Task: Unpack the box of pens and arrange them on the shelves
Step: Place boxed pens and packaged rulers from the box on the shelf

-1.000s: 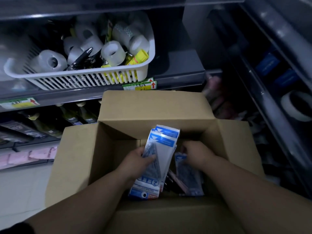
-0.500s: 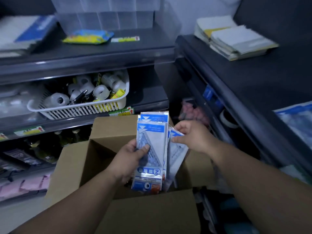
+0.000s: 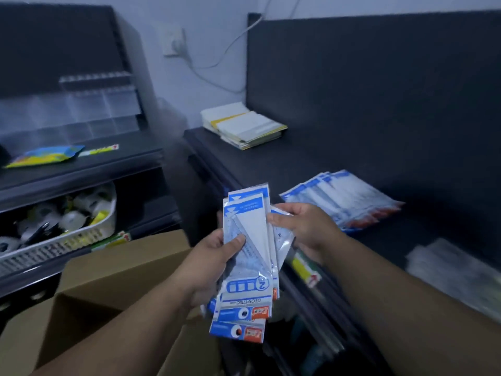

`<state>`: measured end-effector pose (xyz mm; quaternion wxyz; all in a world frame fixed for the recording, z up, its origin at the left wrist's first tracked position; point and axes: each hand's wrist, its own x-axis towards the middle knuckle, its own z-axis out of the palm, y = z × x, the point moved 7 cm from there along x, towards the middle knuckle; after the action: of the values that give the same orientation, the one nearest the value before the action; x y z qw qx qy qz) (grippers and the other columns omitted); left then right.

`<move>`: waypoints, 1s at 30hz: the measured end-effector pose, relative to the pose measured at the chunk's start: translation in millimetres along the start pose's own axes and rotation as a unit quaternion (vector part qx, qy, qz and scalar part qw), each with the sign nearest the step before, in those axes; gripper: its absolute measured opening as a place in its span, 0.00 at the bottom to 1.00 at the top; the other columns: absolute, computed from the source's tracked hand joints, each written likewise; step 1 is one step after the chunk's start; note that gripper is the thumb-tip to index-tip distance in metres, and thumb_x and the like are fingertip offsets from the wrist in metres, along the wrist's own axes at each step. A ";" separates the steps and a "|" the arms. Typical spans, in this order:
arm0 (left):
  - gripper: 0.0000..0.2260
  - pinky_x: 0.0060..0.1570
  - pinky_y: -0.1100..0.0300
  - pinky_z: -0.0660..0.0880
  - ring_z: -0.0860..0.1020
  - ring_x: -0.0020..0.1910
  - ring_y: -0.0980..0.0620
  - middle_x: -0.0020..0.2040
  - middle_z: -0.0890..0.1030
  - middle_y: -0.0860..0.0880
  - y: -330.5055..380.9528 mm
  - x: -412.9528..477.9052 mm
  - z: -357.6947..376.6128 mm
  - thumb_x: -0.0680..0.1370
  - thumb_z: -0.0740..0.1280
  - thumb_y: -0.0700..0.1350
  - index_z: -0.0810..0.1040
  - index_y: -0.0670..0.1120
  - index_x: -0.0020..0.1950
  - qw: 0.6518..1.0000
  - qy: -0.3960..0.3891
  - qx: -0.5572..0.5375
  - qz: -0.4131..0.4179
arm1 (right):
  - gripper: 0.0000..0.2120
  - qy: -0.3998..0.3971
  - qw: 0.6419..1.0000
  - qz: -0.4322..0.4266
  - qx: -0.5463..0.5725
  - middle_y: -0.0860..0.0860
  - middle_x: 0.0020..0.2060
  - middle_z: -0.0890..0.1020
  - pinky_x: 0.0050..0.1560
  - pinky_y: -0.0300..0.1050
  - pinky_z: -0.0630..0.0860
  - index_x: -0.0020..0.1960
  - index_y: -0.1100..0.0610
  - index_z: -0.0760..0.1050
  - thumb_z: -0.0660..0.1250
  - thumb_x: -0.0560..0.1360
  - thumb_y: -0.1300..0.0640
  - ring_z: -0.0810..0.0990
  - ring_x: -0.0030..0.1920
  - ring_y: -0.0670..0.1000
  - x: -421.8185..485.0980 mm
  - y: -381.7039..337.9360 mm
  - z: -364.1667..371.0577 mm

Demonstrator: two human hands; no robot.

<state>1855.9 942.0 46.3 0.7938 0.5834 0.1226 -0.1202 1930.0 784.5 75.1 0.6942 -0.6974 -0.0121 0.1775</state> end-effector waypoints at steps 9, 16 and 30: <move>0.13 0.54 0.42 0.78 0.81 0.55 0.39 0.56 0.82 0.40 -13.2 8.9 159.1 0.80 0.61 0.37 0.69 0.43 0.64 0.993 -0.035 -0.096 0.054 | 0.19 0.009 0.981 -0.042 -0.191 0.49 0.49 0.85 0.55 0.52 0.80 0.59 0.49 0.77 0.67 0.71 0.42 0.85 0.49 0.49 -100.0 4.2 -94.1; 0.30 0.60 0.47 0.75 0.80 0.57 0.46 0.62 0.79 0.45 -17.1 26.8 196.3 0.70 0.75 0.43 0.66 0.47 0.69 0.993 -0.059 0.025 0.098 | 0.09 0.147 0.926 -0.019 -0.349 0.47 0.48 0.81 0.47 0.42 0.75 0.55 0.49 0.76 0.68 0.76 0.50 0.80 0.48 0.47 -130.8 -1.7 -173.4; 0.44 0.62 0.54 0.74 0.77 0.60 0.55 0.61 0.78 0.53 -35.7 83.3 186.3 0.60 0.81 0.49 0.60 0.63 0.68 0.928 -0.167 0.305 0.131 | 0.19 0.158 0.786 0.032 -0.597 0.47 0.53 0.80 0.50 0.45 0.74 0.59 0.44 0.70 0.69 0.71 0.43 0.77 0.56 0.51 -128.4 8.0 -182.7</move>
<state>1932.5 749.6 40.3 0.5949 0.7801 -0.1319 -0.1419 1856.2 574.3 92.1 0.1258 -0.9909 0.0164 0.0442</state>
